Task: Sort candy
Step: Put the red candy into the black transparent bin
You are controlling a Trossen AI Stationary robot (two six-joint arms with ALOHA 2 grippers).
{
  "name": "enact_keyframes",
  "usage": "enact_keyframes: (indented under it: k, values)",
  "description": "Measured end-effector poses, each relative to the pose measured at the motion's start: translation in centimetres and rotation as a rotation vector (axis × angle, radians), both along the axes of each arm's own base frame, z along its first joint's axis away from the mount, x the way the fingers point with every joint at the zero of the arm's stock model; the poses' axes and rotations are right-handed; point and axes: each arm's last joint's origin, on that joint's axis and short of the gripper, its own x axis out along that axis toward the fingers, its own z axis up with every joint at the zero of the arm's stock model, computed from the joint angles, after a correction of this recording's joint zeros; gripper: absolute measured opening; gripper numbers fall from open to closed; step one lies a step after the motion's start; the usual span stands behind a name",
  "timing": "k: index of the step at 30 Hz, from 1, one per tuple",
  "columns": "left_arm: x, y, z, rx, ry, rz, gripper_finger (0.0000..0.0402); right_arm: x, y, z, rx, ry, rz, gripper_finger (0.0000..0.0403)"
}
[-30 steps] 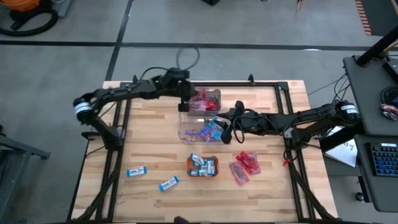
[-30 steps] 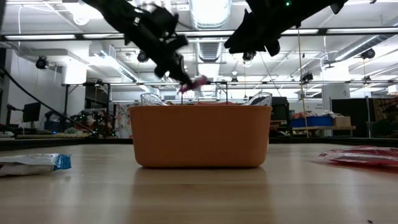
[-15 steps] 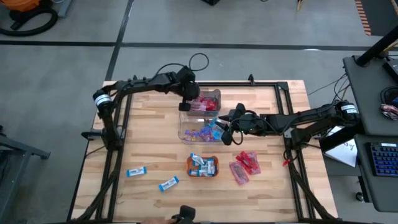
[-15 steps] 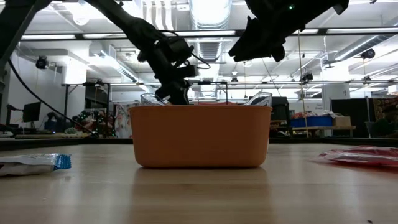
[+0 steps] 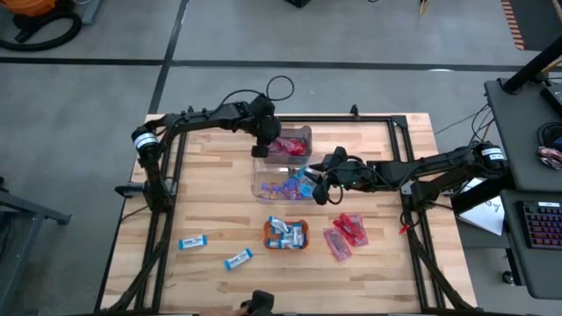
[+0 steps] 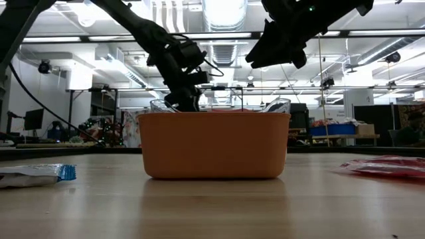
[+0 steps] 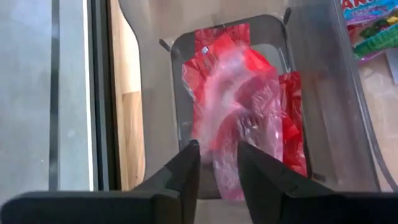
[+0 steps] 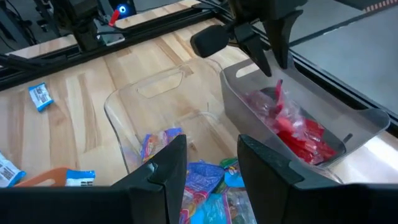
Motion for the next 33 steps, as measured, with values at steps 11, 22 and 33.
enact_keyframes:
  k: [11,22,33]
  values:
    - [-2.0,-2.3,4.2,-0.067,-0.095,0.035,0.0110,-0.1,0.0,-0.2,0.044,0.009,-0.023,0.0134]
    - [-8.0,-10.9,7.0,-0.220,-0.401,0.053,0.0087,-0.1,1.3,-0.5,0.321,0.011,0.169,0.0134]
    - [-12.8,-17.1,5.4,-0.248,-0.638,0.073,0.0087,-2.2,4.9,-2.5,0.668,0.291,0.183,0.0134]
